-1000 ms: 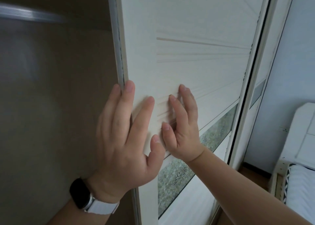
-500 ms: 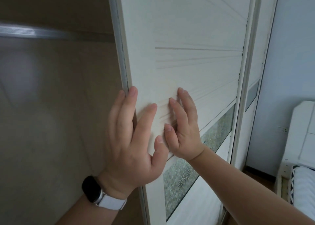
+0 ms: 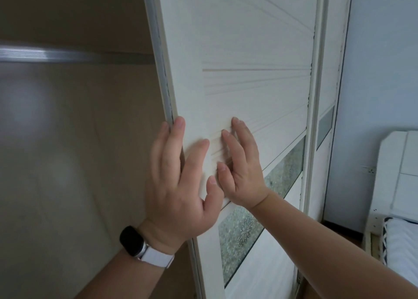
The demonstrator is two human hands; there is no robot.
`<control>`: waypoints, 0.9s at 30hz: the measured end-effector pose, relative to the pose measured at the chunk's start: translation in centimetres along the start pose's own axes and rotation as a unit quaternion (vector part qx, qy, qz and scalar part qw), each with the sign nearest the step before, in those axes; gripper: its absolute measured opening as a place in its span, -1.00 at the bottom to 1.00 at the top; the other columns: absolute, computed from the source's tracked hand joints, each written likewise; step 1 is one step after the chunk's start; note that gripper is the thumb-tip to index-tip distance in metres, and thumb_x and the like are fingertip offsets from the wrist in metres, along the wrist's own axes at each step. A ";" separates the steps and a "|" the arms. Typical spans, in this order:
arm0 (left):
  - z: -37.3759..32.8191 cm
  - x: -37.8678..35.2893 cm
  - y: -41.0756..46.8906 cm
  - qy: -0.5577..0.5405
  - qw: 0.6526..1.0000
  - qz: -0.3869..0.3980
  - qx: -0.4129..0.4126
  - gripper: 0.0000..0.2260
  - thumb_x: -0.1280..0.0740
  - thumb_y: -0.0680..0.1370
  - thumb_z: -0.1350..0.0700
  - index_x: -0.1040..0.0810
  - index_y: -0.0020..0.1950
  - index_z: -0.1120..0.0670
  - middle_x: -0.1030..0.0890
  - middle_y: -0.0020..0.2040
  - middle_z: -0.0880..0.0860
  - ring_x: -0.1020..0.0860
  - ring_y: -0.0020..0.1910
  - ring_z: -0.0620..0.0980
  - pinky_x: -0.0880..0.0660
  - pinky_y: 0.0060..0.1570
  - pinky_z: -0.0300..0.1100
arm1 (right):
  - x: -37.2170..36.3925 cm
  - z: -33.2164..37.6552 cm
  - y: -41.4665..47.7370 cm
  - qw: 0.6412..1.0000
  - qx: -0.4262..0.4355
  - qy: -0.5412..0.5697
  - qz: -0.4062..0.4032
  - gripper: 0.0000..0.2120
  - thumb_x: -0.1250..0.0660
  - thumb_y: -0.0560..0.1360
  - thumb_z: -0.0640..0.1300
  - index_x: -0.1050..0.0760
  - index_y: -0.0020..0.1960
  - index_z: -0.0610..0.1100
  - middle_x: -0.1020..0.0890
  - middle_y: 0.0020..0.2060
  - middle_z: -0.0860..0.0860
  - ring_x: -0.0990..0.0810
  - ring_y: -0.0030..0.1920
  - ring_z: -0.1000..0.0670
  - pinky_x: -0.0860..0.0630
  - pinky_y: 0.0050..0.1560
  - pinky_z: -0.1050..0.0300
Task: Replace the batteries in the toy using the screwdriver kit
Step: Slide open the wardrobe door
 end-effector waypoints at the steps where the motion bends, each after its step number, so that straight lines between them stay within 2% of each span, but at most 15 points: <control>1: -0.1 -0.3 0.1 0.001 1.000 0.000 0.002 -0.59 -0.27 0.49 0.09 -0.63 0.20 0.32 -0.27 0.46 0.29 -0.34 0.42 0.42 -0.21 0.50 0.09 | 0.1 -0.3 0.0 1.000 0.000 -0.003 0.003 -0.54 -0.07 0.61 0.01 -0.30 0.39 -0.26 -0.30 0.40 -0.37 -0.32 0.42 -0.39 -0.33 0.31 -0.40; 7: -0.6 -2.2 0.3 0.004 1.000 -0.002 0.005 -0.61 -0.28 0.48 0.10 -0.64 0.17 0.32 -0.33 0.45 0.35 -0.35 0.43 0.43 -0.22 0.50 0.09 | 0.9 -2.0 0.0 0.999 0.015 -0.038 0.023 -0.54 -0.08 0.61 -0.01 -0.28 0.41 -0.25 -0.32 0.39 -0.37 -0.35 0.40 -0.39 -0.36 0.32 -0.34; 14: -1.0 -3.7 0.6 0.006 1.000 -0.001 0.006 -0.63 -0.28 0.46 0.12 -0.65 0.15 0.31 -0.33 0.45 0.36 -0.34 0.43 0.43 -0.19 0.51 0.06 | 2.0 -3.3 0.1 0.997 0.010 -0.047 0.060 -0.52 -0.18 0.56 -0.06 -0.26 0.42 -0.25 -0.33 0.39 -0.40 -0.35 0.41 -0.38 -0.35 0.34 -0.32; 19: -1.1 -5.0 0.5 0.000 1.000 0.000 0.006 -0.64 -0.28 0.48 0.12 -0.62 0.16 0.31 -0.28 0.48 0.33 -0.31 0.45 0.42 -0.14 0.53 0.02 | 2.8 -4.1 -0.1 0.993 0.006 -0.073 0.090 -0.49 -0.22 0.56 -0.08 -0.39 0.40 -0.37 -0.35 0.39 -0.40 -0.36 0.41 -0.36 -0.37 0.34 -0.28; 24: -1.4 -5.3 0.3 -0.027 0.999 0.028 0.006 -0.62 -0.29 0.48 0.11 -0.57 0.19 0.33 -0.26 0.52 0.31 -0.26 0.50 0.39 -0.14 0.51 -0.06 | 4.5 -3.6 -0.6 0.980 -0.028 -0.145 0.133 -0.51 -0.28 0.57 -0.06 -0.42 0.40 -0.32 -0.40 0.40 -0.32 -0.42 0.40 -0.27 -0.42 0.33 -0.14; 27: -1.2 -4.4 0.3 -0.043 0.997 0.067 -0.008 -0.63 -0.31 0.48 0.13 -0.56 0.22 0.31 -0.24 0.54 0.29 -0.27 0.51 0.36 -0.26 0.45 0.07 | 5.6 -2.4 -0.7 0.967 -0.054 -0.176 0.174 -0.50 -0.28 0.56 -0.03 -0.42 0.42 -0.26 -0.45 0.39 -0.23 -0.45 0.38 -0.20 -0.45 0.30 -0.08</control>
Point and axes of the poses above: each hand's wrist, its own y-axis towards the middle knuckle, its own x-axis out of the back of the hand, z = x × y, the point moved 2 cm from there along y, towards the middle knuckle
